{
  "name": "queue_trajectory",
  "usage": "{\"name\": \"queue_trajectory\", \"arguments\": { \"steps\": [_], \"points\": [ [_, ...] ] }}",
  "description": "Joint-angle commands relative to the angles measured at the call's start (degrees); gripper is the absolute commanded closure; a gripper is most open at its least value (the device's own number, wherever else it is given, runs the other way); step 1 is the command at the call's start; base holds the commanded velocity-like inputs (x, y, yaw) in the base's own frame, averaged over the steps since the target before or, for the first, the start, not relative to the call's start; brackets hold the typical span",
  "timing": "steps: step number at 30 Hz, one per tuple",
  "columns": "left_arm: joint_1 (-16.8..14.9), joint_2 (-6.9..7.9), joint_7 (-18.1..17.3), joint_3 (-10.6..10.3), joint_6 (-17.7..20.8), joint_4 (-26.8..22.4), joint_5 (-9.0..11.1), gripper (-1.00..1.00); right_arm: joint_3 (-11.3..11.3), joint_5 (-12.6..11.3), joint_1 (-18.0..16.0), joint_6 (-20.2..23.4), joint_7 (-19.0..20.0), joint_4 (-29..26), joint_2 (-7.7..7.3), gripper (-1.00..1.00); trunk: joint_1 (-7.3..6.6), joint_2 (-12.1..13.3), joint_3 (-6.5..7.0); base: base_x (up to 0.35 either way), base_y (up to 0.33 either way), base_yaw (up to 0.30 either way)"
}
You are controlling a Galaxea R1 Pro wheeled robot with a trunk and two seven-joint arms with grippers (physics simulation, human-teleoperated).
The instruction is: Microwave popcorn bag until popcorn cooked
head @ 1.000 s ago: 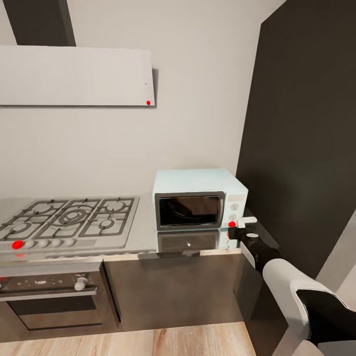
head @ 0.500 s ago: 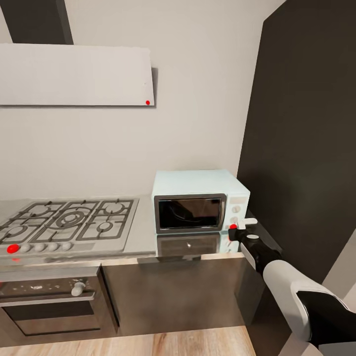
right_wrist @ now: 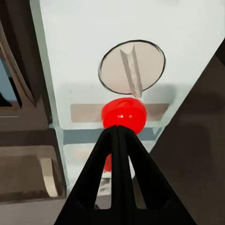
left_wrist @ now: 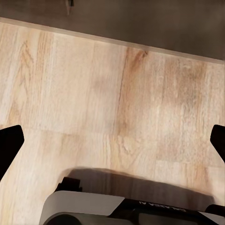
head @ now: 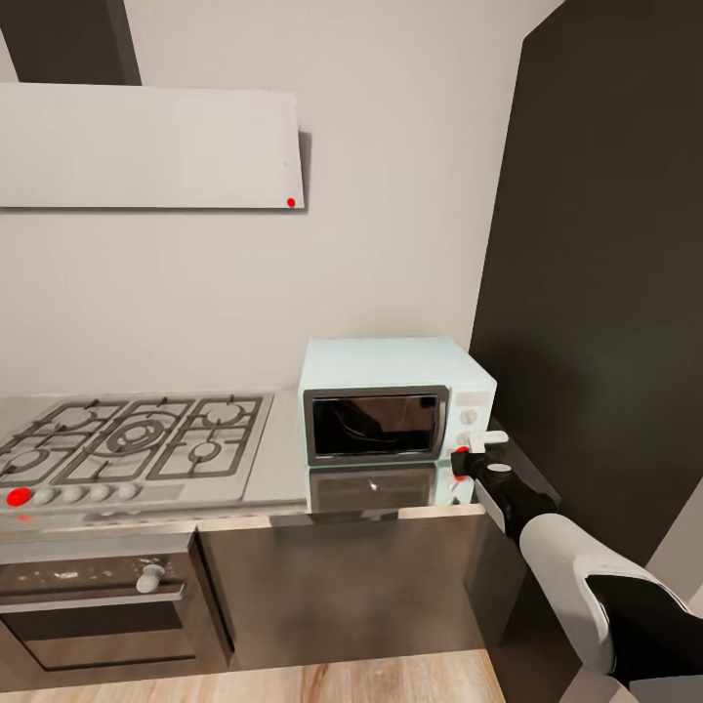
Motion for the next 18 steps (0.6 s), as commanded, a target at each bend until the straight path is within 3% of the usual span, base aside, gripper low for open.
{"name": "queue_trajectory", "arguments": {
  "steps": [1,18],
  "points": [
    [0.0,-0.07,-0.3,0.4,-0.1,0.0,0.0,-1.00,-0.3,0.6,0.0,0.3,0.0,-0.1,0.03,1.00,0.01,-0.1,-0.09,0.007,0.000,0.000],
    [0.0,-0.07,-0.3,0.4,-0.1,0.0,0.0,-1.00,-0.3,0.6,0.3,0.3,0.0,-0.1,-0.10,1.00,0.01,-0.1,-0.09,0.038,0.000,0.000]
  ]
}}
